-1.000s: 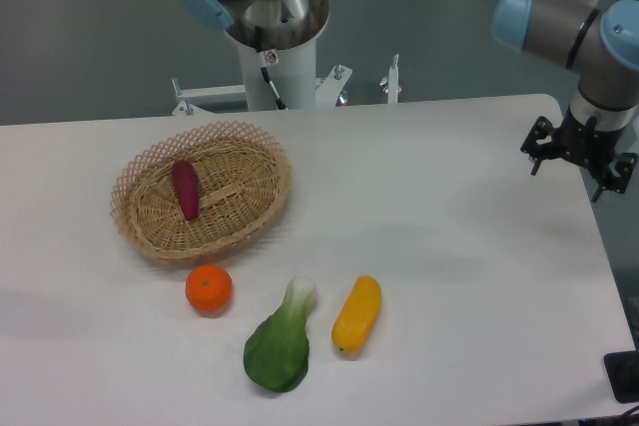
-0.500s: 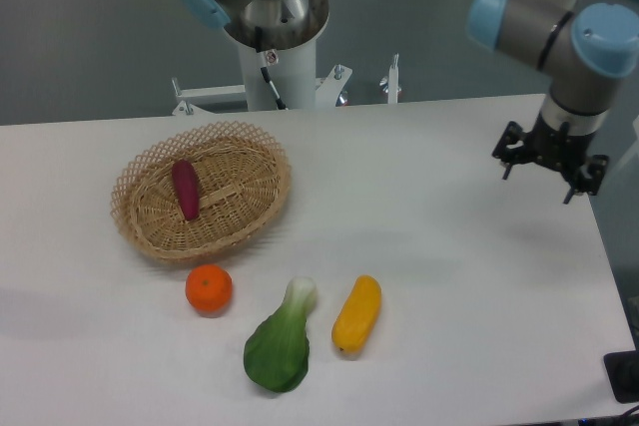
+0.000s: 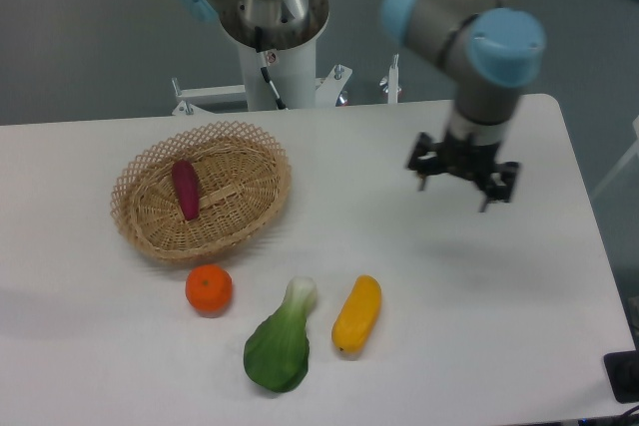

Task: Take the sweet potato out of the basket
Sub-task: 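Move the open gripper over the basket above the purple sweet potato, then lower the gripper onto the sweet potato and close around it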

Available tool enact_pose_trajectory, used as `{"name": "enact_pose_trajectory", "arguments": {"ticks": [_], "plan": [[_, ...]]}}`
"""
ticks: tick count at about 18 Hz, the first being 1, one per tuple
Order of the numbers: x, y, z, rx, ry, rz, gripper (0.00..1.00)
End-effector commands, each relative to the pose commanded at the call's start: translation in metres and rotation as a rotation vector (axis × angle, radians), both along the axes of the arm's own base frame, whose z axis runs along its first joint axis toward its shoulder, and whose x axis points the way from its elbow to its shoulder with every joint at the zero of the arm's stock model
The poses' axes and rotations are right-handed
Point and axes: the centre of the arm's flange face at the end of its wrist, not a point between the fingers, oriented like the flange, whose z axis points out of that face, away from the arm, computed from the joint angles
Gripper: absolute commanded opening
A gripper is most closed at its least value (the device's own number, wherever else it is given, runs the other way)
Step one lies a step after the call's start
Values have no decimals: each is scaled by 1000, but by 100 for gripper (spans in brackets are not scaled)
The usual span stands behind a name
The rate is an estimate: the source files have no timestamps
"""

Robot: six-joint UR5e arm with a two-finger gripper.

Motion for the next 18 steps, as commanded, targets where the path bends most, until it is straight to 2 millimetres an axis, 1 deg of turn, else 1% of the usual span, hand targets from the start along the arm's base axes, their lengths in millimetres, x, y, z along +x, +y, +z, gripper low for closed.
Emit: {"name": "enact_pose_trajectory", "arguments": {"ticks": [2, 3, 6, 7, 8, 10, 12, 13, 15, 18], "plan": [[42, 14, -9, -9, -24, -17, 100], [66, 20, -15, -16, -35, -22, 100], [137, 29, -25, -39, -57, -7, 100], [151, 29, -28, -44, -61, 12, 100], [165, 30, -36, -57, -74, 21, 100], [195, 36, -46, -79, -89, 35, 100], [226, 39, -60, -105, -109, 66, 100], [239, 38, -67, -121, -120, 90, 100], [262, 36, -82, -152, -135, 109, 100], [283, 37, -101, -146, -132, 126, 100]]}}
